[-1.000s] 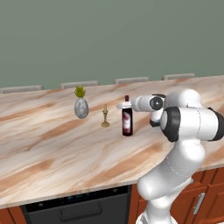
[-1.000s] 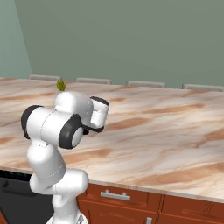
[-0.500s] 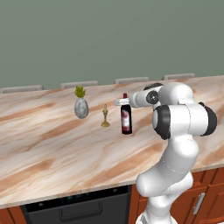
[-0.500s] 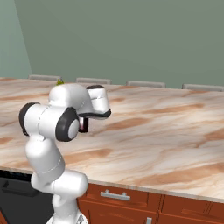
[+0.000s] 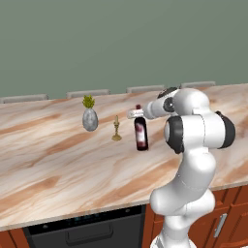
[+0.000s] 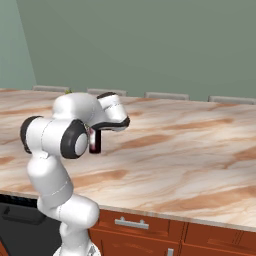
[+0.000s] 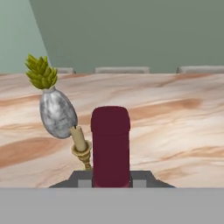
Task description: Open the cabinet directly in front. Then move the wine and the mug to the dining counter with the candle on it.
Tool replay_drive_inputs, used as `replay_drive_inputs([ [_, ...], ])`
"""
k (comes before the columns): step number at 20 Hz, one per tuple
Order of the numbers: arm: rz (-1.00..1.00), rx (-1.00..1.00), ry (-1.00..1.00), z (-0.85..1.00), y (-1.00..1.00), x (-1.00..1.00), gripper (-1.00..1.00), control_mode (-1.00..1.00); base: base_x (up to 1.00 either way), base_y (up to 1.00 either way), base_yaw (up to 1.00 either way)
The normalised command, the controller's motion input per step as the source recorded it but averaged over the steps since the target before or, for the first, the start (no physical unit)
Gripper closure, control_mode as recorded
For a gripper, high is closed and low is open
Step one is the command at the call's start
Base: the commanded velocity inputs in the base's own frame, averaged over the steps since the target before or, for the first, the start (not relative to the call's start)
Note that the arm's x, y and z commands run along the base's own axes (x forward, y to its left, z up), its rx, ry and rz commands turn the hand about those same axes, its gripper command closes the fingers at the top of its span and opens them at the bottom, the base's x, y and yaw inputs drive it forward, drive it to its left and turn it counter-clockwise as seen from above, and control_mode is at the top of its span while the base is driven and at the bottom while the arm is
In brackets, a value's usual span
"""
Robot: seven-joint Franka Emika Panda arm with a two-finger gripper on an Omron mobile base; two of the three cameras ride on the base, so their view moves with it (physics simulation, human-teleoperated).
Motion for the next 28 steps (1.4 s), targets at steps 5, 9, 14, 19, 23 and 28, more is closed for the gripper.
replay_drive_inputs([
  [5,0.06,0.00,-0.11,-0.45,-0.17,-0.52,1.00,-1.00,0.00,0.00,0.00],
  [9,0.07,0.00,-0.17,-0.46,-0.08,-0.54,1.00,-1.00,0.00,0.00,0.00],
  [14,0.07,0.00,-0.29,-0.49,0.00,-0.38,1.00,-1.00,0.00,0.00,0.00],
  [19,0.04,0.00,-0.31,-0.36,-0.01,-0.15,-1.00,-1.00,0.00,0.00,0.00],
  [23,0.01,0.01,-0.21,0.00,-0.24,-0.06,-1.00,-1.00,0.00,0.00,0.00],
  [28,0.00,0.03,-0.11,0.08,-0.27,0.00,-1.00,-1.00,0.00,0.00,0.00],
])
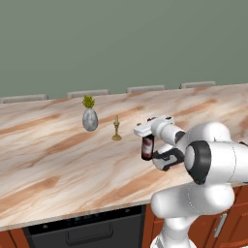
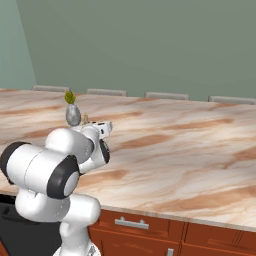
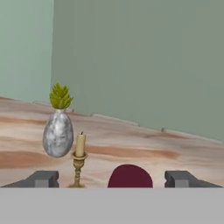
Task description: Open the cabinet directly in front. Then move the wine and the mug to the dining counter with the candle on it.
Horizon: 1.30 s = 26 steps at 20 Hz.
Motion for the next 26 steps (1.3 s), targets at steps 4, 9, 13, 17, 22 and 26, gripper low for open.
replay_drive_inputs([
  [4,0.00,0.02,-0.07,0.19,-0.14,0.00,-1.00,-1.00,0.00,0.00,0.00],
  [9,0.01,0.00,-0.02,0.58,-0.15,-0.04,-1.00,-1.00,0.00,0.00,0.00],
  [13,0.00,0.00,0.00,0.97,-0.24,-0.15,-1.00,-1.00,0.00,0.00,0.00],
  [17,0.00,0.00,0.00,0.91,-0.24,-0.41,-1.00,-1.00,0.00,0.00,0.00],
  [22,0.00,0.00,0.03,0.84,-0.33,-0.59,-1.00,-1.00,0.00,0.00,0.00],
  [26,0.00,0.00,0.05,0.81,-0.26,-0.62,-1.00,-1.00,0.00,0.00,0.00],
])
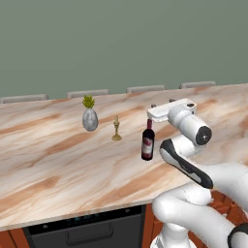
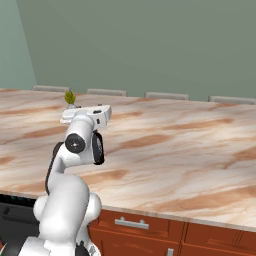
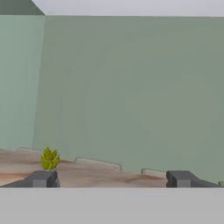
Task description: Open the cabinet directly in front. Then move the wine and the mug to the dining counter with the candle on it.
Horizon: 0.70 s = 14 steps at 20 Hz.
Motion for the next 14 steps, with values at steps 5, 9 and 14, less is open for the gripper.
replay_drive_inputs([
  [5,0.00,0.00,0.05,0.57,-0.27,-0.82,-1.00,-1.00,0.00,0.00,0.00],
  [9,0.00,0.00,0.17,0.58,-0.17,-0.84,-1.00,-1.00,0.00,0.00,0.00],
  [14,0.01,-0.04,0.30,0.38,-0.09,-0.86,-1.00,-1.00,0.00,0.00,0.00],
])
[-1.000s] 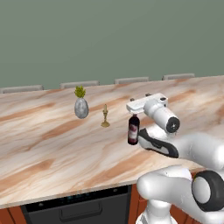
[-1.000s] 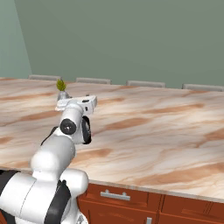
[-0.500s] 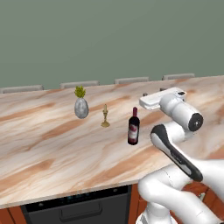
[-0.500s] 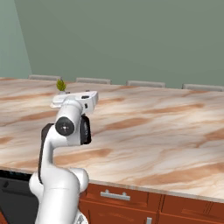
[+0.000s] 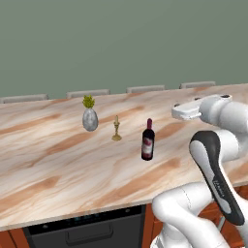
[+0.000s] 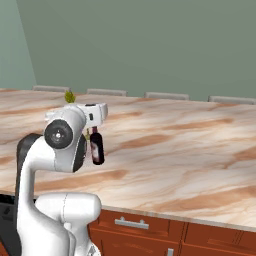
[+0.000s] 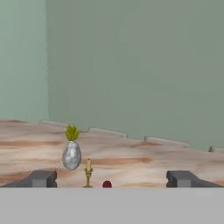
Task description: Open the cabinet directly in front. Then move the wine and the mug to the dining counter with the candle on it.
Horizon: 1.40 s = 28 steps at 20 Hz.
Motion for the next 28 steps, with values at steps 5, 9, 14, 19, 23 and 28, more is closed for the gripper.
replay_drive_inputs([
  [5,0.05,-0.05,0.28,0.15,-0.06,-0.77,-1.00,-1.00,0.00,0.00,0.00],
  [9,0.12,-0.06,0.18,0.00,0.00,-0.67,-1.00,-1.00,0.00,0.00,0.00],
  [14,0.20,-0.08,0.15,0.00,0.00,-0.66,-1.00,-1.00,0.00,0.00,0.00],
  [19,0.25,-0.04,0.08,-0.04,0.00,-0.64,-1.00,-1.00,0.00,0.00,0.00],
  [23,0.24,-0.03,0.08,-0.06,0.00,-0.78,-1.00,-1.00,0.00,0.00,0.00],
  [28,0.18,-0.01,0.04,-0.16,0.01,-0.32,-1.00,-1.00,0.00,0.00,0.00],
])
